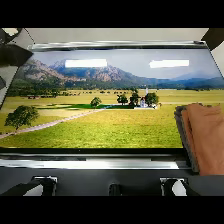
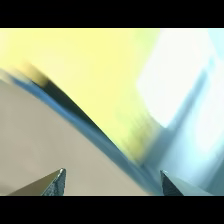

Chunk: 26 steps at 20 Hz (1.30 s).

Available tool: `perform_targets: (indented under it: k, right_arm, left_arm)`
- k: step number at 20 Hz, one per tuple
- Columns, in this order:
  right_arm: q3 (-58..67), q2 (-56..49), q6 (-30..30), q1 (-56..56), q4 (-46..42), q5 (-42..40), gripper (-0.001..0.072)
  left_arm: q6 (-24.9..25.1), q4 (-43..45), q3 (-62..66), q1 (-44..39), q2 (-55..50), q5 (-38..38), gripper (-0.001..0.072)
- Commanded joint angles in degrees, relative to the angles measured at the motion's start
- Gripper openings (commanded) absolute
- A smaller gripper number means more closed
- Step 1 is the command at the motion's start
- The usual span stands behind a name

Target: Fold the shirts.

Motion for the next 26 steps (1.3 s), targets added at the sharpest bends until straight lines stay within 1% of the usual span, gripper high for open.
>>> perform_targets:
  k: [1, 2, 3, 4, 5, 6, 7, 8, 9, 10, 11, 12, 15, 26]
  right_arm:
    - [7.32, -0.5, 0.74, 16.94, 11.02, -15.98, 0.0689]
    - [7.32, -1.79, 3.85, 24.15, 10.64, -14.29, 0.0689]
    - [7.26, -3.72, 6.4, 30.32, 9.66, -11.15, 0.0689]
    - [7.26, -6.64, 8.59, 36.09, 7.19, -5.25, 0.0689]
    - [7.17, -10.1, 10.78, 40.0, 5.2, 0.39, 0.0683]
    - [7.15, -14.19, 11.19, 42.6, 5.99, 6.36, 0.0664]
    - [7.15, -17.86, 10.6, 44.11, 8.37, 11.02, 0.0665]
    - [7.15, -21.16, 9.68, 45.35, 10.71, 14.16, 0.0671]
    - [7.15, -23.52, 9.46, 46.49, 11.52, 15.89, 0.0683]
    - [7.15, -25.0, 9.46, 47.52, 11.28, 16.5, 0.0685]
    - [7.15, -26.01, 9.44, 48.22, 11.19, 16.79, 0.0685]
    - [7.15, -26.6, 9.44, 48.28, 11.74, 16.81, 0.0684]
    - [7.15, -26.73, 9.44, 48.26, 11.76, 16.81, 0.0677]
    - [7.15, -26.73, 9.44, 48.26, 11.78, 16.74, 0.0677]
  left_arm:
    - [-11.72, 29.46, 3.45, -6.29, -2.62, 1.36, 0.0023]
    - [-12.76, 32.7, 2.93, -7.37, -3.91, -3.15, 0.0025]
    - [-12.74, 31.76, 1.75, -7.54, -5.27, -9.16, 0.0038]
    - [-12.76, 29.94, -0.48, -7.67, -6.1, -15.1, 0.0203]
    - [-12.74, 27.82, -4.76, -7.67, -6.29, -20.94, 0.0487]
    - [-12.74, 25.9, -10.62, -7.67, -5.7, -24.04, 0.0572]
    - [-12.74, 23.91, -17.05, -7.74, -4.17, -23.91, 0.0572]
    - [-12.74, 21.92, -23.47, -7.8, -1.7, -21.77, 0.0571]
    - [-13.51, 20.92, -29.53, -7.8, 1.77, -17.64, 0.0554]
    - [-15.65, 21.11, -33.83, -7.78, 4.94, -13.29, 0.0551]
    - [-16.74, 21.44, -36.11, -7.76, 7.06, -10.25, 0.0551]
    - [-16.79, 21.59, -36.83, -7.76, 8.15, -8.7, 0.0551]
    - [-16.79, 21.57, -36.35, -7.78, 8.15, -7.61, 0.0552]
    - [-16.79, 21.57, -36.37, -7.78, 8.09, -7.65, 0.0552]
